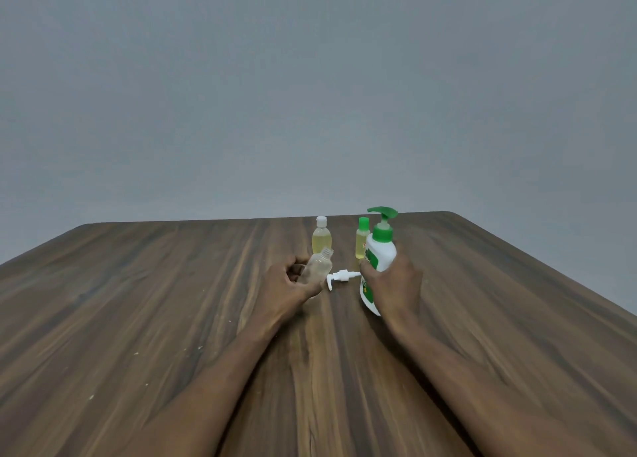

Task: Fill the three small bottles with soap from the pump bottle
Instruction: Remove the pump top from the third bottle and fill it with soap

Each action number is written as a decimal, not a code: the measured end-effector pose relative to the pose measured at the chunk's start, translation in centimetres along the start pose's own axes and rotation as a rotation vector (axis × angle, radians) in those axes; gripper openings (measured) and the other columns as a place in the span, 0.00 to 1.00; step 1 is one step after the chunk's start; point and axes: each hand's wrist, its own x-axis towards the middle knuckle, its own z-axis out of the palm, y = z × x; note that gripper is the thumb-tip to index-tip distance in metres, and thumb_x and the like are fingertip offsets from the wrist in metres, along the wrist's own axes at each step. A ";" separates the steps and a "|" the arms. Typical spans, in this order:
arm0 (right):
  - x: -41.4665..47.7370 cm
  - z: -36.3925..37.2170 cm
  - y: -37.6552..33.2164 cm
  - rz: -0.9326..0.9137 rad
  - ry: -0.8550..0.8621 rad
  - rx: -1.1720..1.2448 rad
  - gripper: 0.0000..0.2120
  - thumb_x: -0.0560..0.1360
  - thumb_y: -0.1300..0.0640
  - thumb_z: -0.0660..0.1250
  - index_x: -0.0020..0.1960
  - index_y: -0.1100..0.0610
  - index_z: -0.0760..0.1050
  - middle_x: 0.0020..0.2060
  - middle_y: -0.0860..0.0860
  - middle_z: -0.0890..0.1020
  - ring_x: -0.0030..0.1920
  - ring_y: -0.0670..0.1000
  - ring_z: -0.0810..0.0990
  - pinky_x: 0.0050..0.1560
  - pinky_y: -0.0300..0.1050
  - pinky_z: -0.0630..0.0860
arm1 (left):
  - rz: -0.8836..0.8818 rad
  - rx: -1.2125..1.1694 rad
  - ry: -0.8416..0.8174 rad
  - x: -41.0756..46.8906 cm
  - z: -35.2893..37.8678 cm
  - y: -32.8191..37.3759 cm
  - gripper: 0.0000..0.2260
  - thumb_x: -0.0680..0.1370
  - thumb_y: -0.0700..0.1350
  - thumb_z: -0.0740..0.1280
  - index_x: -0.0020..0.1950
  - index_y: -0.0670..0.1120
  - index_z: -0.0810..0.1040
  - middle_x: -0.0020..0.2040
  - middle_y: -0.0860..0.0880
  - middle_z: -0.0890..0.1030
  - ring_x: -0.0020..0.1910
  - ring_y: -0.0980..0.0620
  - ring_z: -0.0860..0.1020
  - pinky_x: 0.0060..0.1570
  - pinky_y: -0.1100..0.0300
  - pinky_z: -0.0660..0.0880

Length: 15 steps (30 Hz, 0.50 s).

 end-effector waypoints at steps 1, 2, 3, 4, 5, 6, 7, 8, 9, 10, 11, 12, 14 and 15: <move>-0.2 0.1 0.0 -0.010 -0.006 -0.008 0.16 0.70 0.56 0.75 0.54 0.58 0.75 0.40 0.48 0.77 0.41 0.51 0.75 0.38 0.40 0.63 | 0.003 0.003 -0.001 0.0 0.0 0.0 0.11 0.71 0.42 0.78 0.50 0.53 0.81 0.46 0.49 0.85 0.37 0.66 0.80 0.35 0.74 0.75; -0.4 0.2 0.0 -0.027 -0.011 -0.022 0.16 0.70 0.57 0.75 0.54 0.59 0.75 0.40 0.48 0.76 0.41 0.52 0.76 0.39 0.42 0.64 | 0.006 0.002 -0.004 0.0 -0.1 0.0 0.12 0.71 0.41 0.78 0.50 0.53 0.81 0.45 0.51 0.85 0.37 0.68 0.79 0.36 0.74 0.75; -0.5 0.2 0.1 -0.041 -0.017 -0.036 0.17 0.71 0.57 0.75 0.55 0.60 0.74 0.41 0.48 0.76 0.42 0.53 0.76 0.39 0.43 0.64 | 0.012 -0.003 -0.008 0.0 -0.1 -0.1 0.13 0.71 0.41 0.78 0.51 0.54 0.82 0.46 0.52 0.85 0.37 0.68 0.79 0.36 0.74 0.75; -0.6 0.2 0.1 -0.051 -0.023 -0.041 0.17 0.71 0.57 0.75 0.56 0.60 0.74 0.41 0.48 0.76 0.43 0.54 0.77 0.39 0.43 0.64 | 0.015 -0.011 -0.012 0.1 -0.2 -0.2 0.14 0.71 0.40 0.78 0.53 0.54 0.82 0.46 0.54 0.85 0.38 0.68 0.80 0.38 0.74 0.75; -0.6 0.2 0.2 -0.058 -0.028 -0.033 0.19 0.71 0.57 0.75 0.58 0.59 0.73 0.43 0.47 0.76 0.45 0.54 0.78 0.39 0.43 0.64 | 0.019 -0.020 -0.020 0.1 -0.3 -0.2 0.15 0.72 0.39 0.77 0.55 0.54 0.82 0.46 0.56 0.86 0.40 0.68 0.80 0.40 0.74 0.76; -0.6 0.1 0.2 -0.065 -0.032 -0.016 0.23 0.71 0.56 0.75 0.62 0.57 0.72 0.45 0.46 0.77 0.47 0.54 0.79 0.40 0.41 0.64 | 0.025 -0.022 -0.027 0.1 -0.4 -0.3 0.17 0.72 0.39 0.76 0.58 0.53 0.82 0.46 0.59 0.86 0.42 0.68 0.81 0.42 0.73 0.76; -0.5 0.0 0.3 -0.075 -0.042 0.009 0.28 0.70 0.55 0.76 0.66 0.54 0.69 0.49 0.45 0.78 0.49 0.51 0.79 0.41 0.40 0.66 | 0.034 -0.024 -0.034 0.1 -0.5 -0.4 0.18 0.72 0.39 0.75 0.60 0.53 0.82 0.46 0.61 0.86 0.44 0.67 0.81 0.44 0.73 0.76; -0.4 -0.2 0.3 -0.096 -0.056 0.043 0.34 0.69 0.54 0.77 0.70 0.52 0.65 0.55 0.44 0.79 0.52 0.49 0.79 0.43 0.38 0.67 | 0.038 -0.027 -0.037 0.2 -0.6 -0.4 0.19 0.72 0.39 0.75 0.61 0.53 0.81 0.47 0.62 0.85 0.46 0.67 0.82 0.45 0.72 0.77; -0.2 -0.4 0.2 -0.125 -0.072 0.086 0.40 0.68 0.55 0.78 0.74 0.50 0.61 0.61 0.44 0.77 0.55 0.46 0.78 0.46 0.36 0.69 | 0.040 -0.033 -0.041 0.2 -0.7 -0.3 0.19 0.73 0.38 0.75 0.61 0.54 0.81 0.48 0.63 0.85 0.47 0.67 0.82 0.46 0.72 0.77; 0.0 -0.7 0.0 -0.166 -0.084 0.133 0.44 0.67 0.56 0.79 0.76 0.49 0.57 0.66 0.44 0.73 0.58 0.43 0.76 0.49 0.33 0.70 | 0.046 -0.039 -0.047 0.2 -0.8 -0.2 0.19 0.74 0.37 0.74 0.60 0.56 0.80 0.48 0.64 0.85 0.48 0.67 0.82 0.47 0.72 0.76; 0.4 -0.9 -0.1 -0.221 -0.088 0.172 0.48 0.67 0.57 0.79 0.77 0.47 0.54 0.69 0.45 0.70 0.62 0.42 0.75 0.53 0.31 0.70 | 0.056 -0.051 -0.054 0.1 -0.9 -0.1 0.20 0.74 0.36 0.74 0.58 0.58 0.80 0.47 0.65 0.85 0.49 0.67 0.82 0.47 0.72 0.76; 0.8 -1.2 -0.2 -0.286 -0.082 0.190 0.50 0.67 0.59 0.79 0.78 0.47 0.52 0.71 0.45 0.66 0.65 0.42 0.73 0.57 0.31 0.71 | 0.063 -0.062 -0.059 0.2 -0.9 -0.1 0.21 0.74 0.35 0.74 0.56 0.60 0.80 0.48 0.67 0.85 0.50 0.67 0.82 0.47 0.71 0.77; 1.8 -1.7 -0.1 -0.414 -0.069 0.177 0.51 0.67 0.62 0.79 0.79 0.51 0.51 0.75 0.43 0.61 0.69 0.44 0.70 0.60 0.36 0.74 | 0.066 -0.072 -0.063 0.3 -1.0 0.0 0.22 0.73 0.34 0.75 0.57 0.60 0.80 0.49 0.66 0.85 0.51 0.65 0.82 0.49 0.68 0.78; 2.2 -1.8 -0.1 -0.462 -0.076 0.169 0.51 0.67 0.63 0.79 0.79 0.52 0.52 0.75 0.42 0.60 0.71 0.45 0.69 0.59 0.39 0.76 | 0.071 -0.077 -0.062 0.4 -1.0 -0.1 0.22 0.72 0.35 0.76 0.58 0.58 0.81 0.51 0.62 0.85 0.52 0.63 0.83 0.50 0.66 0.79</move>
